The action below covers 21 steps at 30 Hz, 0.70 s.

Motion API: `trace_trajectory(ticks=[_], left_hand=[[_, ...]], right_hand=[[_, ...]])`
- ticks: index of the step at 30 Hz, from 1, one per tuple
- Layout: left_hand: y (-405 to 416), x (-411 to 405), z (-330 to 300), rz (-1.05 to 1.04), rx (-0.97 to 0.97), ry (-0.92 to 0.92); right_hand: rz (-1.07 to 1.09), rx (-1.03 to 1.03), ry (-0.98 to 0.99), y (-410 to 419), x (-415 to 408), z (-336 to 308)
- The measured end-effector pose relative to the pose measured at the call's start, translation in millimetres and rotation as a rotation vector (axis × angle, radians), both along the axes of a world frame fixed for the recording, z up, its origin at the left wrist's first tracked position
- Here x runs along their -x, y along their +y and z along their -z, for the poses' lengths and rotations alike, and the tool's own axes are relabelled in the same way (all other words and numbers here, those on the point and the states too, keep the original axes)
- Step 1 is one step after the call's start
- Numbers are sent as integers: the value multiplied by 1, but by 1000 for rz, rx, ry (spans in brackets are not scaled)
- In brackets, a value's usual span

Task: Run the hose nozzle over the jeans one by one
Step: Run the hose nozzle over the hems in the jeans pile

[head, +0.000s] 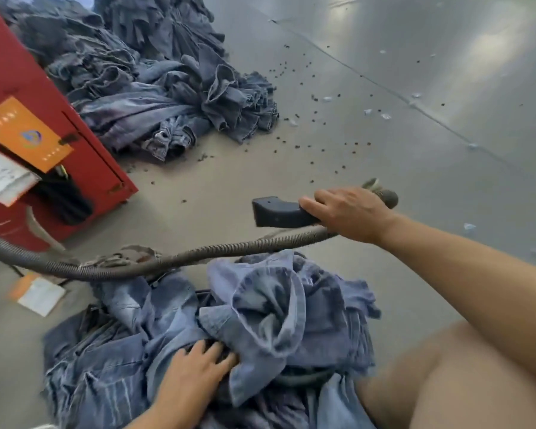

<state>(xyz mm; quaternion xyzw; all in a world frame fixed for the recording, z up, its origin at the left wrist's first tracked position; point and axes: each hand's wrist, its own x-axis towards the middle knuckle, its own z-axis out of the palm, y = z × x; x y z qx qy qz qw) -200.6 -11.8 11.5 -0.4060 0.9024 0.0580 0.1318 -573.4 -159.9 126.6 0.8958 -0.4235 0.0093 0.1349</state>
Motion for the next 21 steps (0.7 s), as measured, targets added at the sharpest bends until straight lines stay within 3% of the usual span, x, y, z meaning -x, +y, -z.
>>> trace_trajectory(ticks=[2,4,6,9,11,15,16,19,21], left_hand=[[16,-61,-5,162,110,-72],[23,-120,-6,190,150,-135],[30,-154,-8,15,89,-216],[36,-157,-6,-427,-117,-377],[37,-154,-4,-567,-213,-412],[43,-132,-12,-570,-241,-179],[45,-125,-15,-579,-249,-43],[53,-78,-31,-748,-339,586],[48,-46,-29,-833,-362,735]], right_hand=[[83,15,-25,5,5,2],[134,-30,-66,10,5,9],[201,-142,-63,13,-6,14],[309,-358,-25,19,-31,24],[338,-472,-94,24,-49,28],[327,-487,-239,33,-77,24],[329,-454,-291,35,-83,22],[304,-396,-367,39,-94,14],[257,-391,-301,37,-95,10]])
